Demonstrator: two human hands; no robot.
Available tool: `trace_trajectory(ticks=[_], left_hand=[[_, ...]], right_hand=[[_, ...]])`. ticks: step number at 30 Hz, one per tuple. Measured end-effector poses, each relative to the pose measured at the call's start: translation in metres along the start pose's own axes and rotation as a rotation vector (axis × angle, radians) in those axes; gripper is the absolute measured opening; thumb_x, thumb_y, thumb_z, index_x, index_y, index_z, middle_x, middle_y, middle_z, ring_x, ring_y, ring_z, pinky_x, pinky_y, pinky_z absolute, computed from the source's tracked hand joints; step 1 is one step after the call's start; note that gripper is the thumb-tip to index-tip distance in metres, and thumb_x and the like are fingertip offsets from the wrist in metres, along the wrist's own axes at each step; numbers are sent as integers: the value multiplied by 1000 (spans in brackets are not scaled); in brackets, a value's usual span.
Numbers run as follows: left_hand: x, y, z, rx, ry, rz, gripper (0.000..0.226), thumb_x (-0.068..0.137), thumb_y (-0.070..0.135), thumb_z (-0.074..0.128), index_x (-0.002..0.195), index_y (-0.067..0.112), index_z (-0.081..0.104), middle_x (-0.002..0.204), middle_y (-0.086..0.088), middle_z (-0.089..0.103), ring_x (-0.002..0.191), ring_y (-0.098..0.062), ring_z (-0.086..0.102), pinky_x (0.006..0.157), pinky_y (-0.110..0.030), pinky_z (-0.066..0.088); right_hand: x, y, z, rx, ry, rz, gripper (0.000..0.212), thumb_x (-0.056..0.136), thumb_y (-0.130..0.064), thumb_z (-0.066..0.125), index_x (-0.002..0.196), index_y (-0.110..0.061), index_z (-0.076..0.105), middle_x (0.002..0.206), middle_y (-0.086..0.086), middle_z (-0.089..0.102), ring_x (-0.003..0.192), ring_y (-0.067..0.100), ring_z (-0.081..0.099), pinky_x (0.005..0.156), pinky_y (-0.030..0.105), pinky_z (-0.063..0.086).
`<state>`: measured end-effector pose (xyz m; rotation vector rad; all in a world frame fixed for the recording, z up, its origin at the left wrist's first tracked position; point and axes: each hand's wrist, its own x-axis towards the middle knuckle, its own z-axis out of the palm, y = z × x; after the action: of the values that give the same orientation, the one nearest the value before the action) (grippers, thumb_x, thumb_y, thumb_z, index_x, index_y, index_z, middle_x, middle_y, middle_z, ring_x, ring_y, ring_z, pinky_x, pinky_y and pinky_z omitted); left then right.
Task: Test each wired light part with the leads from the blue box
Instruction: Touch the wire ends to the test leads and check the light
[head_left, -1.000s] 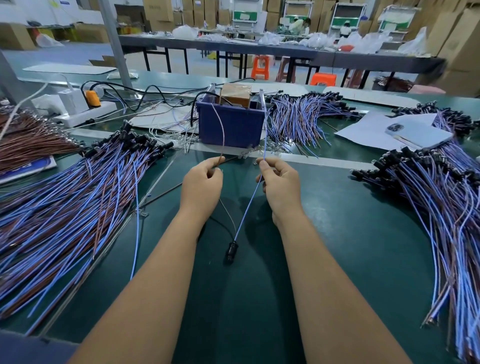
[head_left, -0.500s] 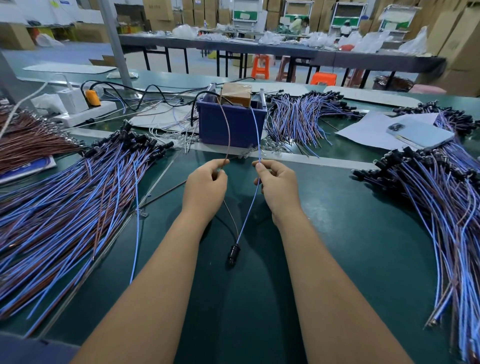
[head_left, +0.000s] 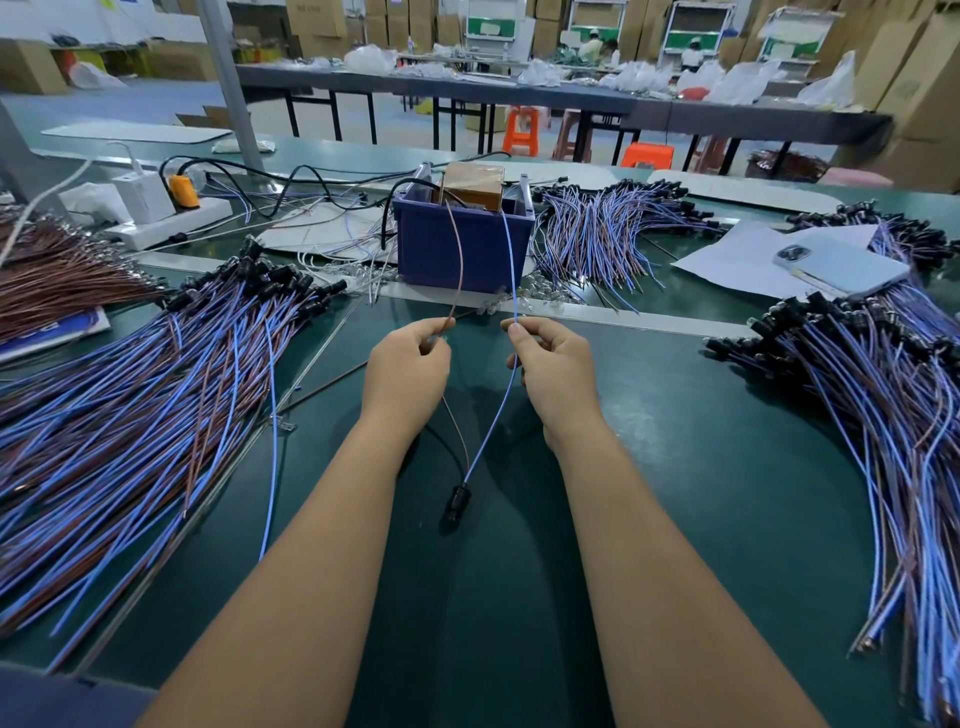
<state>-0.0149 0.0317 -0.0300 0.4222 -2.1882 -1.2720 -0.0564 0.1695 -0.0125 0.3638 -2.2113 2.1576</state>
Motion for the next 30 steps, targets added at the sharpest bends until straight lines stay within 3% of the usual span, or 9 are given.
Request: trace_trajectory(ticks=[8,16,20,25,30], left_hand=[[0,-1,-1,-7,14,11,35,91,13,48,118,24,67,57,11,50,39,-3,36,40,-12,28],[1,-3,0,8,15,5,35,91,16,48,119,27,66,65,7,59,42,-3,40,42,-14,30],[2,-3,0,19,19,0,35,91,16,49,119,27,67,64,9,58,41,-3,39,47,-23,32],[1,-2,1,15,22,7,34,91,15,49,120,25,66,60,13,53,40,-1,39,40,-11,28],[0,0,-1,8,12,6,35,92,15,49,122,24,65,64,11,57,41,0,41,41,-11,30]], right_hand=[[0,1,0,3,1,-13,11,95,-17,60,90,-22,68,59,-1,53,47,-3,47,49,10,38],[0,1,0,-6,-13,-40,18,95,-18,60,85,-30,67,61,-2,55,53,-1,52,52,12,41],[0,0,0,-11,-15,-34,18,95,-18,60,84,-31,67,62,0,55,58,5,52,55,17,42],[-1,0,-1,-30,-25,-32,12,95,-18,59,92,-25,69,67,2,57,60,5,54,57,16,44],[-1,0,-1,-45,-26,-35,12,95,-18,59,93,-26,68,68,4,57,59,3,53,57,16,44]])
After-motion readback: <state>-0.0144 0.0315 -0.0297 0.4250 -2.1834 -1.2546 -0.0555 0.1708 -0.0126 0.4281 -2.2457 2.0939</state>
